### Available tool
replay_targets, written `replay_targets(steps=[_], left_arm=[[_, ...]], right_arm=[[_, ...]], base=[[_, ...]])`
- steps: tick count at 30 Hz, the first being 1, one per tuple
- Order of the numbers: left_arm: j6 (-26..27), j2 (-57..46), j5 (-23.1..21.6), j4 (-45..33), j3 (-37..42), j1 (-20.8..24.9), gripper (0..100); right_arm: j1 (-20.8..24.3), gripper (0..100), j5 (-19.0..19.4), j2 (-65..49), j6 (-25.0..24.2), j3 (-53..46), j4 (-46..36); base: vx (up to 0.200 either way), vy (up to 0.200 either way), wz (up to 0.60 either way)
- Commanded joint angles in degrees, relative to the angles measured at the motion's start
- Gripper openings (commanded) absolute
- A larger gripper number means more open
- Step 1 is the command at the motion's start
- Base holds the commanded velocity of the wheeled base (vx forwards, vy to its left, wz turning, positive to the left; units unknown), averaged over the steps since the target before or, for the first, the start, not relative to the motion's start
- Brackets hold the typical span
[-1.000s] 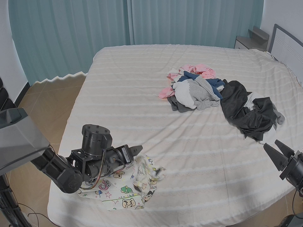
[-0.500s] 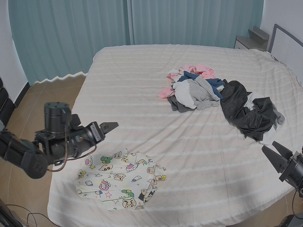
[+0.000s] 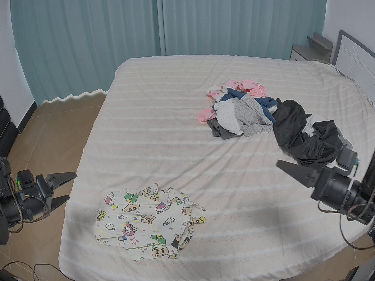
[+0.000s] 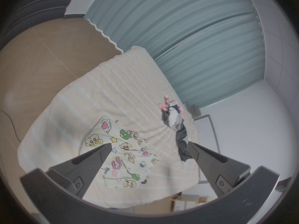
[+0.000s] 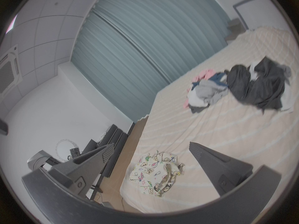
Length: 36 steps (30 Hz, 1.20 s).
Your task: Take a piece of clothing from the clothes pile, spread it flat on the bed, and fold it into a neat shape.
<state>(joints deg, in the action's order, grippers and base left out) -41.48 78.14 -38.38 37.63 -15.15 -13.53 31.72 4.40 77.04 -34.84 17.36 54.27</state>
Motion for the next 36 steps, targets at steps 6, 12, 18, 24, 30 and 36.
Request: replay_targets(steps=[6, 12, 18, 24, 30, 36], left_arm=[[-6.9, -10.4, -17.1, -0.4, 4.5, -23.1, 100], [-6.9, -9.5, -18.4, -0.2, 5.4, -26.2, 100], [-6.2, -9.1, -18.4, -0.1, 5.7, -27.4, 100], [-0.7, -7.7, -18.2, -0.1, 7.7, -27.9, 100], [-0.4, -6.2, -18.3, 0.0, 7.7, -28.3, 100], [-0.3, -5.3, -18.3, 0.0, 7.6, -28.4, 100]], right_arm=[[5.6, 100, 3.4, 39.5, -6.0, 29.7, -6.3], [7.4, 100, 3.2, 52.8, -13.9, 41.8, -10.6], [10.2, 100, -0.1, 59.8, -14.8, 42.0, -6.9], [13.4, 100, -0.4, 62.3, -14.4, 39.0, 3.8], [13.8, 100, -0.4, 62.5, -14.3, 38.8, 4.1], [12.9, 100, -0.6, 62.3, -14.2, 38.8, 4.3]], base=[[0.0, 0.0, 0.0], [0.0, 0.0, 0.0], [0.0, 0.0, 0.0], [0.0, 0.0, 0.0], [0.0, 0.0, 0.0], [0.0, 0.0, 0.0]])
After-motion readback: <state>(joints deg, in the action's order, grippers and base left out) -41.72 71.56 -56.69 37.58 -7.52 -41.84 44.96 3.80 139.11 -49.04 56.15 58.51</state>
